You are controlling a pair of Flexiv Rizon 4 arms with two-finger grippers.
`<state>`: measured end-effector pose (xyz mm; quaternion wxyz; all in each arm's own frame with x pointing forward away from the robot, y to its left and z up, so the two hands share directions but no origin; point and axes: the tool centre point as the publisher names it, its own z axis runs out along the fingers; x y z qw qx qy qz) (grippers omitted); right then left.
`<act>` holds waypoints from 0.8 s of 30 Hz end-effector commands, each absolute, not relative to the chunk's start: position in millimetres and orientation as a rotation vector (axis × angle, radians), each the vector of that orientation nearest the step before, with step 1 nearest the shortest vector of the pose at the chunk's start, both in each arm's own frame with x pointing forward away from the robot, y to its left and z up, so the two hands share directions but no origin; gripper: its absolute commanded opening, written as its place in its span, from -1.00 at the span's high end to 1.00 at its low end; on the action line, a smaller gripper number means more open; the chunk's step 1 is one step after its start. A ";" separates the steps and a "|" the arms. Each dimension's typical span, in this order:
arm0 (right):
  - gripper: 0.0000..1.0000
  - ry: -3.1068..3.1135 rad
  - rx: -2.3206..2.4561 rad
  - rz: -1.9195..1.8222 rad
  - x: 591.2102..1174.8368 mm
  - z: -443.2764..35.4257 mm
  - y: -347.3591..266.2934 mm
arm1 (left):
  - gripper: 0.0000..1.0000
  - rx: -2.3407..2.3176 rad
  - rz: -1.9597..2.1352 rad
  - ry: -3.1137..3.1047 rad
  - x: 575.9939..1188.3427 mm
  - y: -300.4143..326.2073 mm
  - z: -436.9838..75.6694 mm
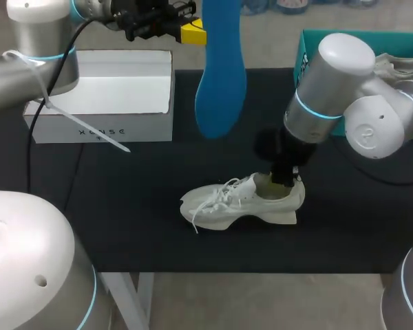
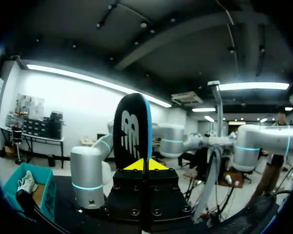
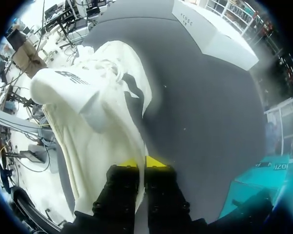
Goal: Take the shoe out of the shoebox, open the shoe tongue, remove and reinsert the insole, then place the shoe into the shoebox
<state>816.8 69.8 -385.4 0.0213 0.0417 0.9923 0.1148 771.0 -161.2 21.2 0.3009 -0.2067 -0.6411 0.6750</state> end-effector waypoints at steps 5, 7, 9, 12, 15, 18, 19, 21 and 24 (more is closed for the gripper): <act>1.00 3.013 0.175 0.370 803.2 -347.7 35.2 | 1.00 -0.547 1.793 -1.702 770.0 -161.5 21.1; 1.00 3.006 0.182 0.372 803.4 -339.8 29.0 | 1.00 -0.547 1.793 -1.702 770.0 -161.5 21.1; 1.00 3.000 0.189 0.368 804.1 -332.6 24.4 | 1.00 -0.547 1.793 -1.702 770.0 -161.5 21.1; 1.00 3.008 0.172 0.417 805.6 -324.4 22.5 | 1.00 -0.547 1.793 -1.702 770.0 -161.5 21.1; 1.00 3.008 0.172 0.417 805.6 -324.4 22.5 | 1.00 -0.547 1.793 -1.702 770.0 -161.5 21.1; 1.00 3.008 0.172 0.417 805.6 -324.4 22.5 | 1.00 -0.547 1.793 -1.702 770.0 -161.5 21.1; 1.00 3.008 0.172 0.417 805.6 -324.4 22.5 | 1.00 -0.547 1.793 -1.702 770.0 -161.5 21.1; 1.00 3.008 0.172 0.417 805.6 -324.4 22.5 | 1.00 -0.547 1.793 -1.702 770.0 -161.5 21.1; 1.00 3.008 0.172 0.417 805.6 -324.4 22.5 | 1.00 -0.547 1.793 -1.702 770.0 -161.5 21.1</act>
